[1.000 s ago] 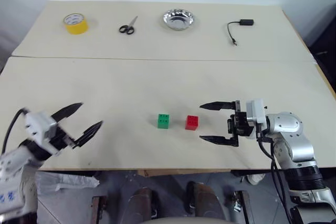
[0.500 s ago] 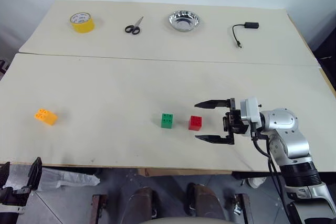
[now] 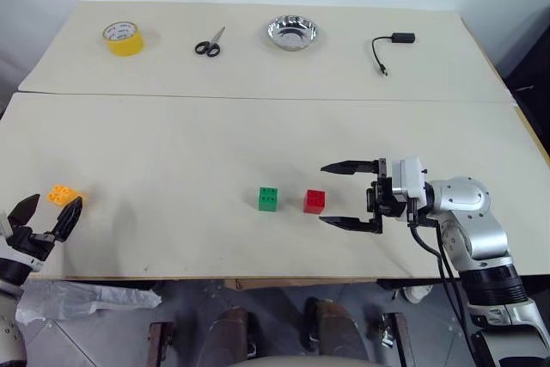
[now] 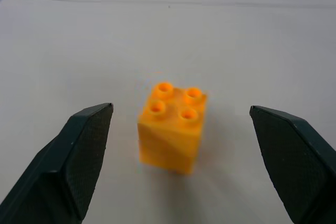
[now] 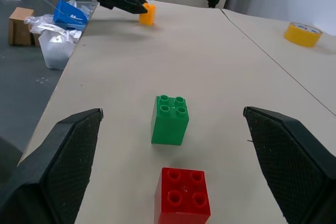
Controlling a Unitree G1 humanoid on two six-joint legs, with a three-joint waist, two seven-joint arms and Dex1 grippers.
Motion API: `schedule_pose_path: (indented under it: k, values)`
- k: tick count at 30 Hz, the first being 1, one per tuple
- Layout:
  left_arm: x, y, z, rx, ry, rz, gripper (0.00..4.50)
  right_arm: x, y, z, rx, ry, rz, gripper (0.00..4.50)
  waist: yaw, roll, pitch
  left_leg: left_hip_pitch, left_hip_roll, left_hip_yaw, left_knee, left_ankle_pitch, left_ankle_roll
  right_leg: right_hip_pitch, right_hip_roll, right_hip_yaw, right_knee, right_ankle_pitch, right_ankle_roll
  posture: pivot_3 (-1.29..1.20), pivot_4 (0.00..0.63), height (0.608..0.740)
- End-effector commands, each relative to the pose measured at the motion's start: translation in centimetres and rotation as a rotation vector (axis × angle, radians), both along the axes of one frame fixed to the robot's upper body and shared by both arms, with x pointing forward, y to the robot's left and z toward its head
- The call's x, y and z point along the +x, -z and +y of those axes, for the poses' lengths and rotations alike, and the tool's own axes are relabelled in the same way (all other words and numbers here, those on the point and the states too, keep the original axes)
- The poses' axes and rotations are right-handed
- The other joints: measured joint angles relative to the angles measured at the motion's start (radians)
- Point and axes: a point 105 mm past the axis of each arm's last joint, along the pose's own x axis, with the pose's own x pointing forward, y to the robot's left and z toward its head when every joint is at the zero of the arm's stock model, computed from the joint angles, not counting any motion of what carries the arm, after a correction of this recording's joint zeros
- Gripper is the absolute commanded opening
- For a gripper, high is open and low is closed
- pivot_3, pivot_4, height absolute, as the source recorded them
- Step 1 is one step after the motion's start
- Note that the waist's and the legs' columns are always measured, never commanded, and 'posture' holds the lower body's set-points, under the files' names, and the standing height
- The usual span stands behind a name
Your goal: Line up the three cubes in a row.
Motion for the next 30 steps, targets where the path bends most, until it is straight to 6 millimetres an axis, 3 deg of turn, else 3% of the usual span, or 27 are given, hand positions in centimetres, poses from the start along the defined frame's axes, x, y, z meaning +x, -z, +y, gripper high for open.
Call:
schedule_pose_path:
  k: [1,3,7,11,15,17,19,24,30]
  values:
    - [0.3,0.2,0.4,0.036,0.018,0.036,4.25,-0.3,-0.9,-0.3,0.013,0.019,-0.042,4.50,-0.004,0.000,0.000,0.000,0.000,0.000,0.000,0.000,0.000,0.000,0.000,0.000,0.000,0.000,0.000,0.00,0.150,0.740]
    - [0.3,0.1,0.3,0.051,0.047,0.038,3.92,-0.3,-0.9,-0.4,0.014,0.031,-0.043,4.50,-0.005,0.000,0.000,0.000,0.000,0.000,0.000,0.000,0.000,0.000,0.000,0.000,0.000,0.000,0.000,0.00,0.150,0.740]
    - [0.6,-0.7,-0.3,0.090,0.141,0.025,2.67,-0.4,-0.7,-0.5,0.011,0.041,-0.042,4.50,-0.005,0.000,0.000,0.000,0.001,0.000,0.000,0.000,0.000,0.000,0.000,0.001,0.000,0.000,0.000,0.00,0.150,0.740]
    - [1.2,-1.6,-2.1,0.115,0.306,0.044,1.47,-0.4,-0.8,-0.9,0.009,0.047,-0.033,4.50,-0.004,0.000,0.000,0.000,0.000,0.001,0.000,0.000,0.000,0.000,0.000,0.001,0.000,0.000,0.000,0.00,0.150,0.740]
    - [1.7,-3.3,-6.2,0.239,0.596,0.072,1.47,-0.5,-0.9,-2.1,-0.008,0.072,-0.008,4.50,-0.002,0.000,0.000,0.000,0.000,0.000,0.000,0.000,0.000,-0.001,0.000,0.001,0.001,0.000,0.000,0.00,0.150,0.740]
    - [2.6,-4.8,-11.4,0.343,0.903,0.059,1.47,-0.5,-0.6,-3.2,-0.025,0.106,0.012,4.50,0.008,0.000,0.000,0.000,0.000,0.001,0.001,0.000,0.000,-0.001,0.000,0.002,0.001,0.000,0.000,0.00,0.150,0.740]
    - [2.9,-4.9,-15.2,0.424,1.132,0.052,1.47,-0.6,-0.2,-3.9,-0.037,0.126,0.026,4.50,0.023,0.000,0.000,0.000,0.000,0.001,0.002,0.000,0.000,0.000,0.000,0.002,0.001,0.000,0.000,0.00,0.150,0.740]
    - [4.5,-2.7,-18.6,0.503,1.371,0.071,1.47,-0.7,0.3,-4.8,-0.049,0.153,0.037,4.50,0.012,0.002,0.001,0.001,-0.002,0.006,0.000,0.000,0.001,-0.002,0.000,0.003,0.002,0.000,0.000,0.00,0.150,0.740]
    - [7.4,-1.7,-20.3,0.517,1.432,0.075,1.47,-1.4,0.6,-5.4,-0.048,0.196,0.040,4.50,0.013,0.002,0.001,0.000,-0.003,0.012,0.001,0.001,0.001,-0.005,0.004,0.002,0.002,0.000,0.000,0.00,0.150,0.740]
